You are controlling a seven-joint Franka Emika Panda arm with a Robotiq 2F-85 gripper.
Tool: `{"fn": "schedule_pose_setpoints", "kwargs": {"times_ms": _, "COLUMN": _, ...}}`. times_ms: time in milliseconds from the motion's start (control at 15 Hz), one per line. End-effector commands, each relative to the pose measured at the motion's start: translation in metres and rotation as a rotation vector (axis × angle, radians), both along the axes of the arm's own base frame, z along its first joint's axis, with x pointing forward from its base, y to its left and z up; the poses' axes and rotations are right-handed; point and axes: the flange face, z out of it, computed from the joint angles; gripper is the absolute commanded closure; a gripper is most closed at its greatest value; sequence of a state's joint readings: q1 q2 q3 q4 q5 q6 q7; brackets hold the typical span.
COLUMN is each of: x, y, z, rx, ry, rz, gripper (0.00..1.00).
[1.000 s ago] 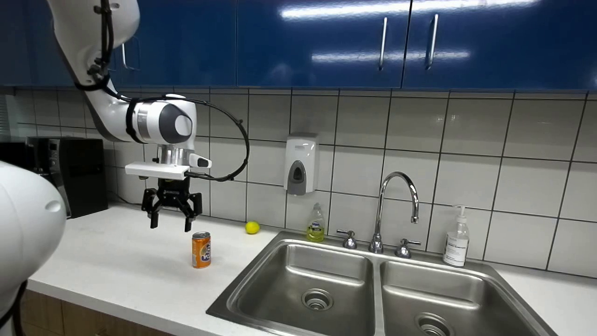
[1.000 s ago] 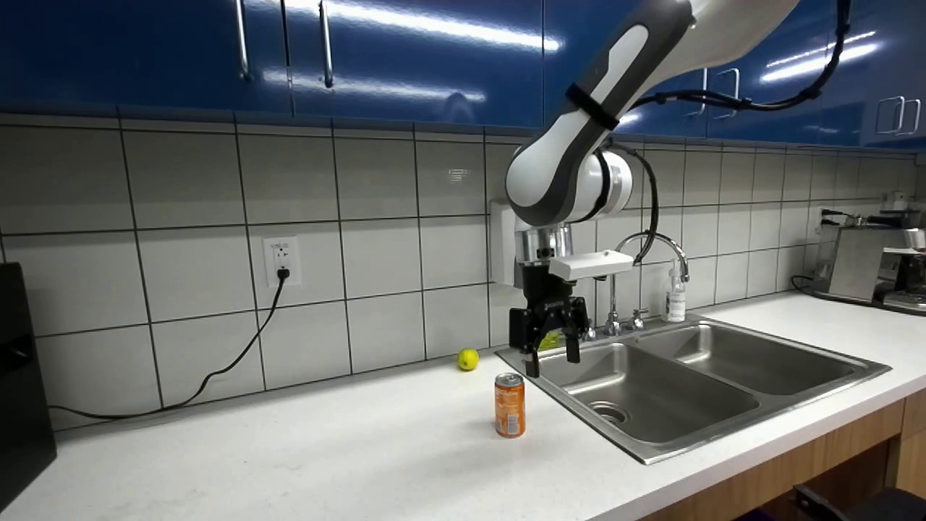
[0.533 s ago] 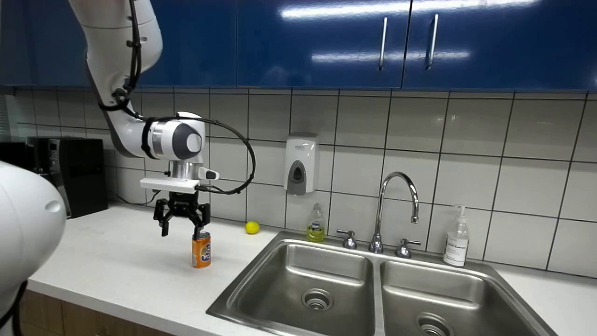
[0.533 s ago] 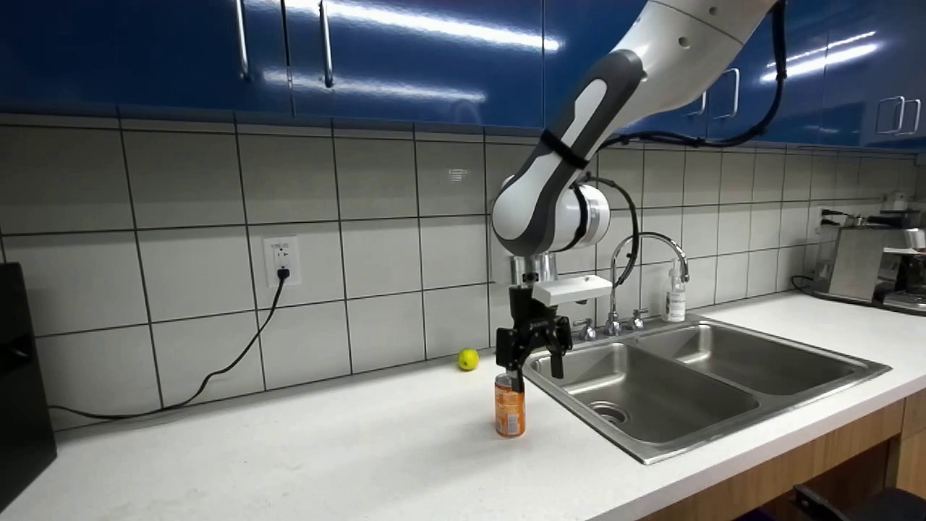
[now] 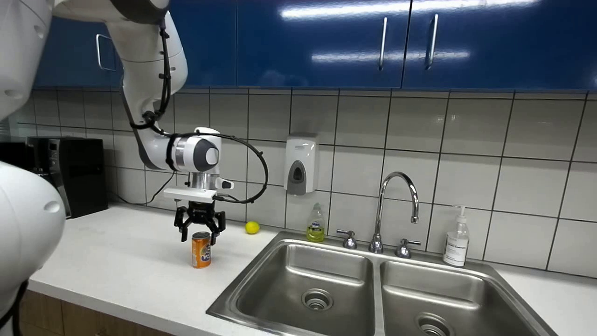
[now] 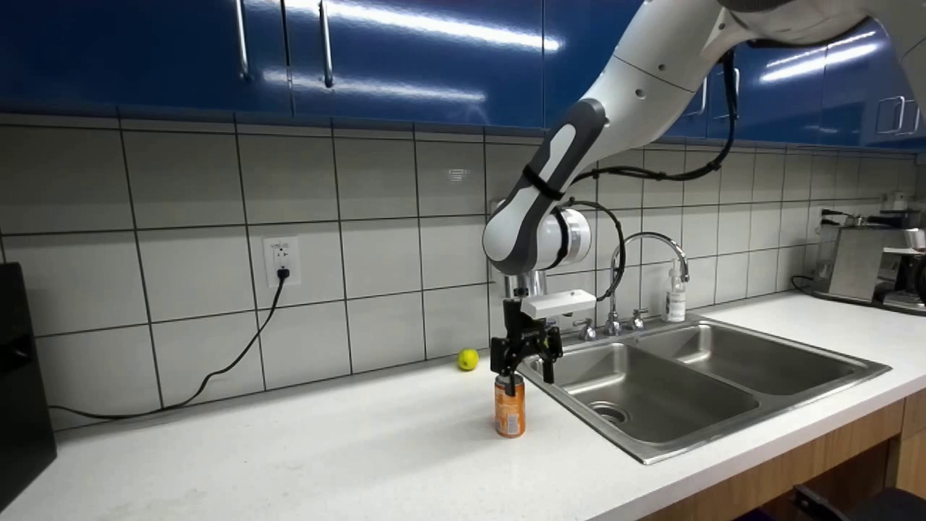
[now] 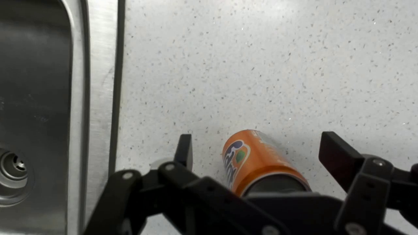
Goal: Move the can of fanta to the left sink
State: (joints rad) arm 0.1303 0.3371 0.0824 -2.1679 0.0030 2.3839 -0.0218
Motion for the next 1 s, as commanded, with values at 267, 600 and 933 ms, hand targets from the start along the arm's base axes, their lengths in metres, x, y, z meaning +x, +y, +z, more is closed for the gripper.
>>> {"fn": "schedule_pose_setpoints", "kwargs": {"times_ms": 267, "x": 0.033, "y": 0.004, "z": -0.011, "rx": 0.001, "ry": 0.002, "rz": 0.009, "gripper": 0.00}}
{"fn": "schedule_pose_setpoints", "kwargs": {"times_ms": 600, "x": 0.044, "y": 0.007, "z": -0.015, "rx": 0.007, "ry": -0.007, "rz": 0.004, "gripper": 0.00}}
{"fn": "schedule_pose_setpoints", "kwargs": {"times_ms": 933, "x": 0.050, "y": 0.010, "z": -0.018, "rx": 0.001, "ry": -0.007, "rz": -0.003, "gripper": 0.00}}
